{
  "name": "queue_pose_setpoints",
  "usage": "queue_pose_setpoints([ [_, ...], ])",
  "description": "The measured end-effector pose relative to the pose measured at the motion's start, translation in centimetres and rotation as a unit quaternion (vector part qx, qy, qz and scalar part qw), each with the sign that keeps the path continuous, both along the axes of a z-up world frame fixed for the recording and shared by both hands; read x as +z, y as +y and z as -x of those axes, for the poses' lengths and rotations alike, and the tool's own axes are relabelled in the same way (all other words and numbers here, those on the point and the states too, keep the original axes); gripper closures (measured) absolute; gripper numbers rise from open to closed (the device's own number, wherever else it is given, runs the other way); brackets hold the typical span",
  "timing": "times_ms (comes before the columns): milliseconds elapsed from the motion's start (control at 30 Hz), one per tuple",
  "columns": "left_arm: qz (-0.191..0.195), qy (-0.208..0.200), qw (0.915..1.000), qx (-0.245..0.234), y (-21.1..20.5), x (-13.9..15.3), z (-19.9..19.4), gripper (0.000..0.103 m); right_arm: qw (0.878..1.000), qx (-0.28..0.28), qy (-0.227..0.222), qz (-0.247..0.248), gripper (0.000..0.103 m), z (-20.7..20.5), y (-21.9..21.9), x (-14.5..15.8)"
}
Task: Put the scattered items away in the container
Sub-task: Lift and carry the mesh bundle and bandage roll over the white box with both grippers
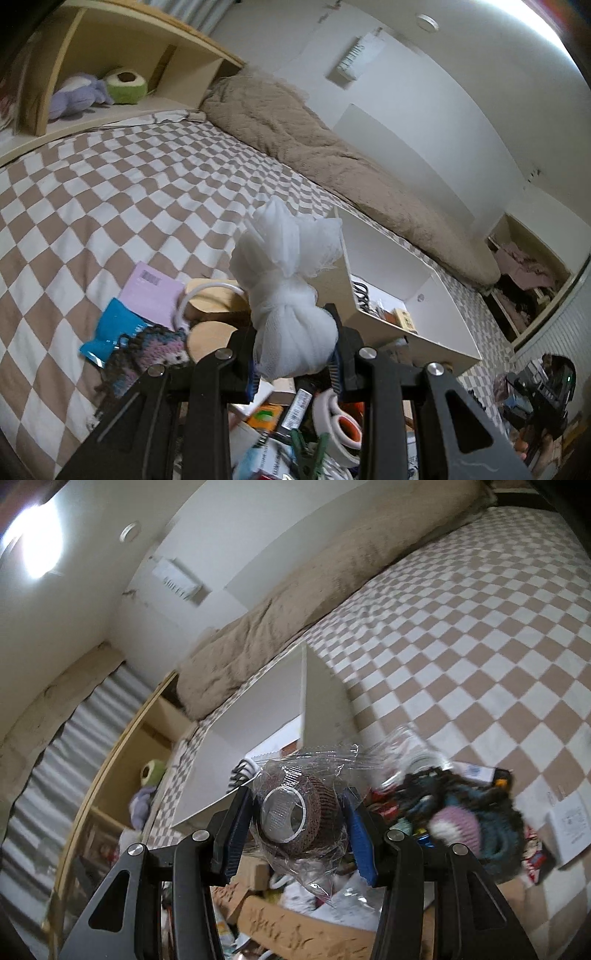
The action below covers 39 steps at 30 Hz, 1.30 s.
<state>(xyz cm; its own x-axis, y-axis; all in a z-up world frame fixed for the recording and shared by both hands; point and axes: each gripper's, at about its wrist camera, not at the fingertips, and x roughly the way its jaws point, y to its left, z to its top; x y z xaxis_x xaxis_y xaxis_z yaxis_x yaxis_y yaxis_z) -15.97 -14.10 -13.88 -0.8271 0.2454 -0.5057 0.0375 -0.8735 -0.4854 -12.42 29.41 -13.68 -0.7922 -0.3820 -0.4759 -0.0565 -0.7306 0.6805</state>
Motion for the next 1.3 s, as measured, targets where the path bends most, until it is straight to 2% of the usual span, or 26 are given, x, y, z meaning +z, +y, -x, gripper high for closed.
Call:
queue_pose_setpoints([
  [300, 0.024, 0.004, 0.9990, -0.039, 3.0, 0.5, 0.2, 0.074, 0.997, 0.068, 0.012, -0.022, 0.052, 0.2, -4.1, 0.9],
  [533, 0.052, 0.025, 0.9967, -0.058, 5.1, 1.4, 0.0, 0.074, 0.994, 0.104, 0.011, -0.032, 0.052, 0.9, -6.5, 1.3],
  [933, 0.063, 0.077, 0.9923, -0.073, 8.1, 3.8, 1.2, 0.074, 0.991, 0.117, 0.023, -0.056, 0.052, 3.8, -9.3, 3.5],
  [1133, 0.076, 0.080, 0.9896, -0.092, 9.6, 4.6, 2.6, 0.074, 0.989, 0.123, 0.034, -0.070, 0.052, 5.7, -10.1, 4.8],
  [1300, 0.104, 0.078, 0.9850, -0.114, 11.2, 5.6, 4.4, 0.074, 0.989, 0.121, 0.016, -0.083, 0.052, 8.4, -10.7, 5.2],
])
